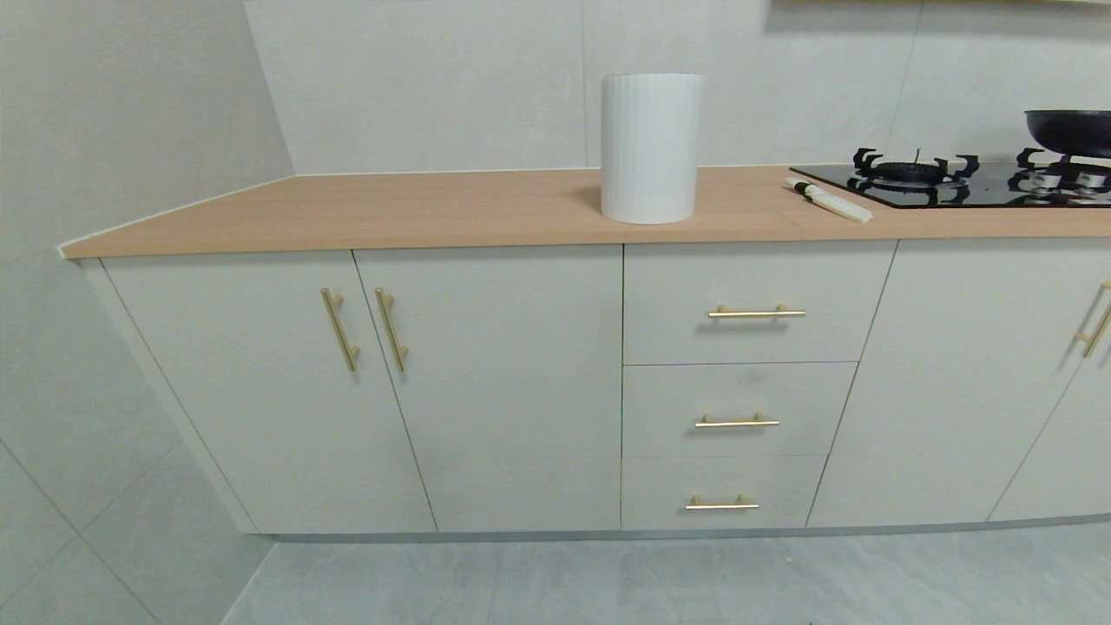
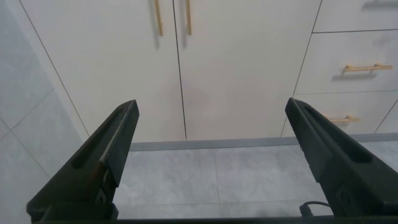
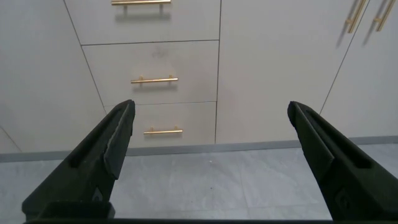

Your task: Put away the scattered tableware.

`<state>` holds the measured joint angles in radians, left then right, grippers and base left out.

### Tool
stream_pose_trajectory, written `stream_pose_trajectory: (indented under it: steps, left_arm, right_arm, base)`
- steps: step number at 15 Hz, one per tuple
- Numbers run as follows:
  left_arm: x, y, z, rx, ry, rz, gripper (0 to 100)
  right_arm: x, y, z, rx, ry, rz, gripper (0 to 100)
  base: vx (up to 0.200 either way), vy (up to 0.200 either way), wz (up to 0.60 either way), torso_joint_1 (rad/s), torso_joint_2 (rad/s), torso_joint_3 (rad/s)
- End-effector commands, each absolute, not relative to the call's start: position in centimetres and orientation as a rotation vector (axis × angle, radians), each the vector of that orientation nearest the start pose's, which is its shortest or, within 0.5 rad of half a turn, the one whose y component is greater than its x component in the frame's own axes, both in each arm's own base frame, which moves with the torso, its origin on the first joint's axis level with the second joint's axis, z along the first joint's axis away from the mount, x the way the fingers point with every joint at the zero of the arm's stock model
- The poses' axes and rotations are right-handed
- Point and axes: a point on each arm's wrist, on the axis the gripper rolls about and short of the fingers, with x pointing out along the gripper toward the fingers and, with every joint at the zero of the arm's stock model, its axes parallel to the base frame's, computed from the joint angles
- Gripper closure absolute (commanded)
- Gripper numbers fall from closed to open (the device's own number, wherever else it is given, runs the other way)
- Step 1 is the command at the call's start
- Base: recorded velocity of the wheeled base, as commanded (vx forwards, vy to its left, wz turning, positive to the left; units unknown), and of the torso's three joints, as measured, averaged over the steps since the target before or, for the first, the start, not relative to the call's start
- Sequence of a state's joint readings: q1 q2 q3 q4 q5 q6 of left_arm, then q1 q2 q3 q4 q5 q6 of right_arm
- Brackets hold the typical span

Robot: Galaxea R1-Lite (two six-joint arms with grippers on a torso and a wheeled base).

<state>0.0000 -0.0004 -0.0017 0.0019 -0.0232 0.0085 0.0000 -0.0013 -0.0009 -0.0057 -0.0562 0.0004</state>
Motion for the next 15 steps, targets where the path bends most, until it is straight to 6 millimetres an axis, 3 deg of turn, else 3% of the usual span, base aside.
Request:
stream_pose_trajectory:
  steps: [1, 7, 15]
  left_arm:
    - [-2.29, -0.05, 7.57, 0.008, 0.000, -0.023, 0]
    - [-2.29, -0.05, 7.57, 0.008, 0.000, -0.023, 0]
    - [-2.29, -0.05, 7.56, 0.006, 0.001, -0.023, 0]
  right_arm:
    - [-2.27, -0.12, 7.60, 0.000, -0.003, -0.054, 0]
    - [-2.27, -0.12, 7.60, 0.002, -0.003, -0.054, 0]
    - [-2.27, -0.12, 7.60, 0.002, -0.003, -0.054, 0]
  base:
    - [0.000, 0.000, 0.00, 0.000, 0.00, 0.000]
    - [0.000, 0.000, 0.00, 0.000, 0.00, 0.000]
    - [0.200, 0.000, 0.00, 0.003, 0.00, 0.001]
